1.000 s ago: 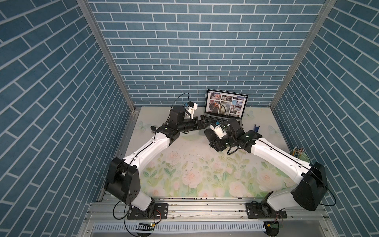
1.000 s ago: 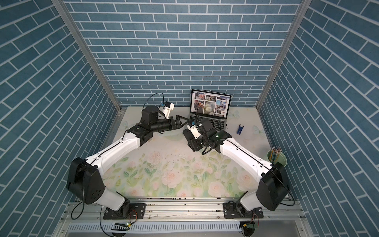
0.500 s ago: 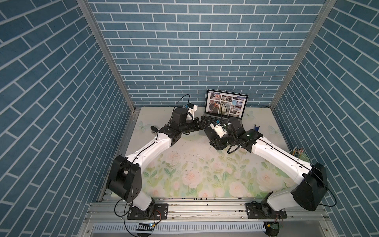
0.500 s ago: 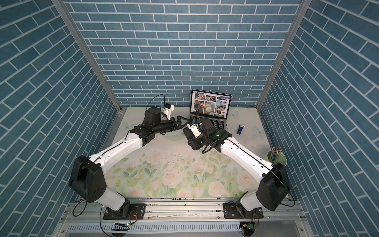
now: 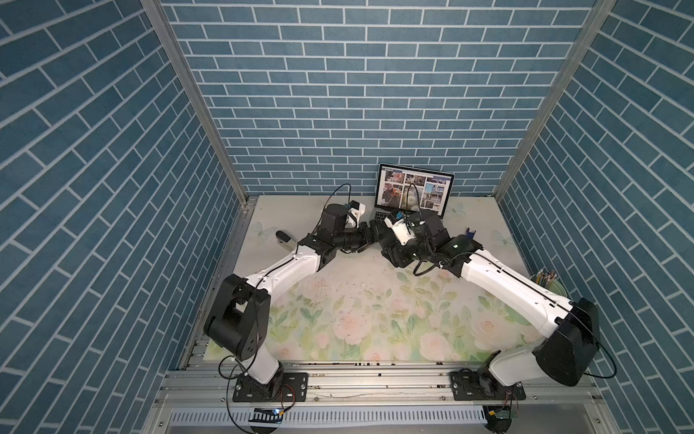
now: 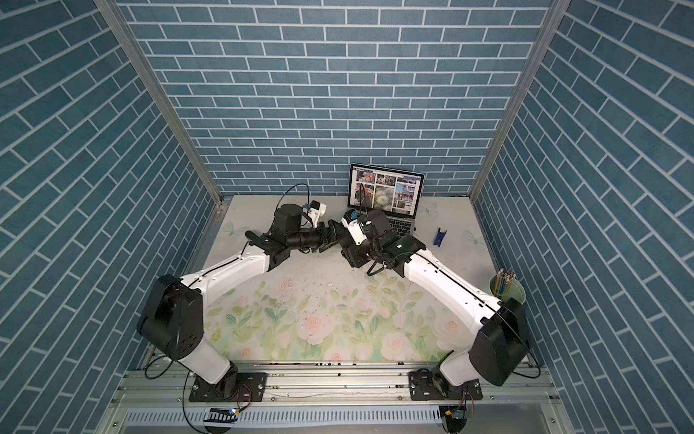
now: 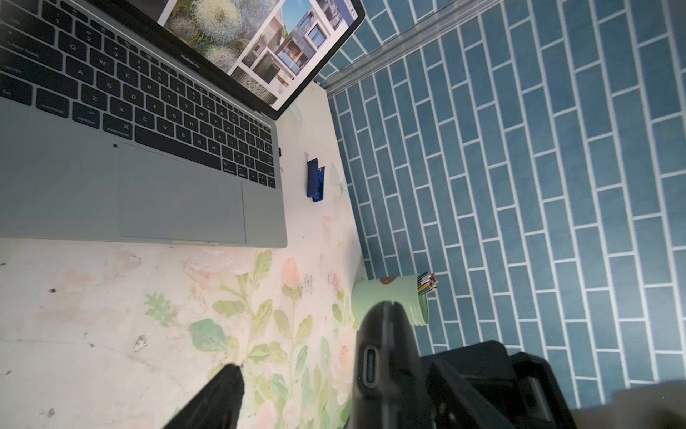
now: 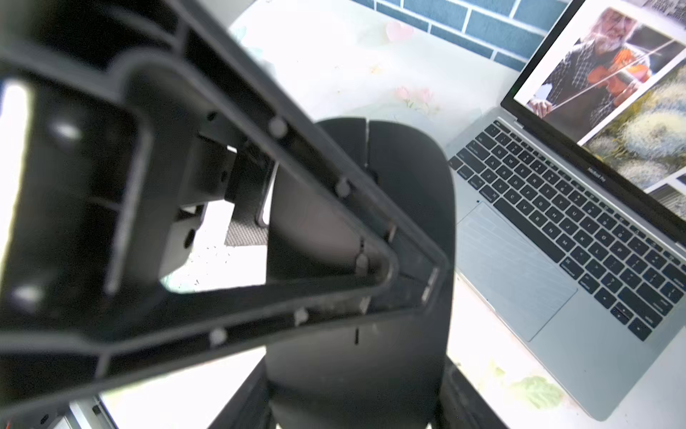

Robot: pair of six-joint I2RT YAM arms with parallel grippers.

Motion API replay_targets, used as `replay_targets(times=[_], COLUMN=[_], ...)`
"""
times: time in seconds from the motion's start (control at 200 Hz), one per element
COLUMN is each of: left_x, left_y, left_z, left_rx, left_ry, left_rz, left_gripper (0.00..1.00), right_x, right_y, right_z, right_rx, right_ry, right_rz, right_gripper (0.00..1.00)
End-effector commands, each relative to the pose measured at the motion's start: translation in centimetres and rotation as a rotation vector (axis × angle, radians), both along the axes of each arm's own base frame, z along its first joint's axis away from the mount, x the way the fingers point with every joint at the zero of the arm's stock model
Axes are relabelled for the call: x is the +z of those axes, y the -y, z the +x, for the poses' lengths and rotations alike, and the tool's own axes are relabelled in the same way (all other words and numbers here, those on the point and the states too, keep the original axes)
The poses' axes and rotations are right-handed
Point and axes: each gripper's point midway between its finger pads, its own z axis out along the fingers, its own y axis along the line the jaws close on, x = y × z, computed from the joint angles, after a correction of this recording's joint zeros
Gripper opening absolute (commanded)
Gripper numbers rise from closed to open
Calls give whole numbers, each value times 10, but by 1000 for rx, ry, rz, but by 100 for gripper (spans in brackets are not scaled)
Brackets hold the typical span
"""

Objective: Remove the wireless mouse receiver from the laptop
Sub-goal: Place the mouse at the center of the board.

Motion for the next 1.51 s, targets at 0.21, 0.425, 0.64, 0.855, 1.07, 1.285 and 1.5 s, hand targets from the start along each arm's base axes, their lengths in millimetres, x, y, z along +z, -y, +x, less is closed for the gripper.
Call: replay_targets(times=[0.21, 0.425, 0.64, 0.855, 1.07, 1.285, 1.5], left_x=[16, 15, 16, 17, 13, 11, 6], left_y=[6, 4, 0, -2, -1, -1, -1], left_z=[-1, 1, 5, 7, 7, 6, 4], left_rx=[-21, -21, -14, -8, -14, -17, -22], left_ry=[34, 42, 49, 47, 38, 36, 27], left_rz=[-49, -18, -8, -5, -1, 6, 11], left_gripper=[73, 63, 56, 45, 35, 29, 23], right_x=[13, 12, 7, 2, -3, -4, -6], right_y=[-8, -6, -6, -5, -5, -4, -3], right_z=[7, 6, 4, 2, 1, 1, 2], right_rx=[17, 16, 21, 23, 25, 22, 16], right_ry=[52, 49, 40, 31, 25, 24, 27], right_rz=[16, 13, 6, 3, -1, -1, -3], right_gripper=[48, 48, 48, 48, 48, 48, 54])
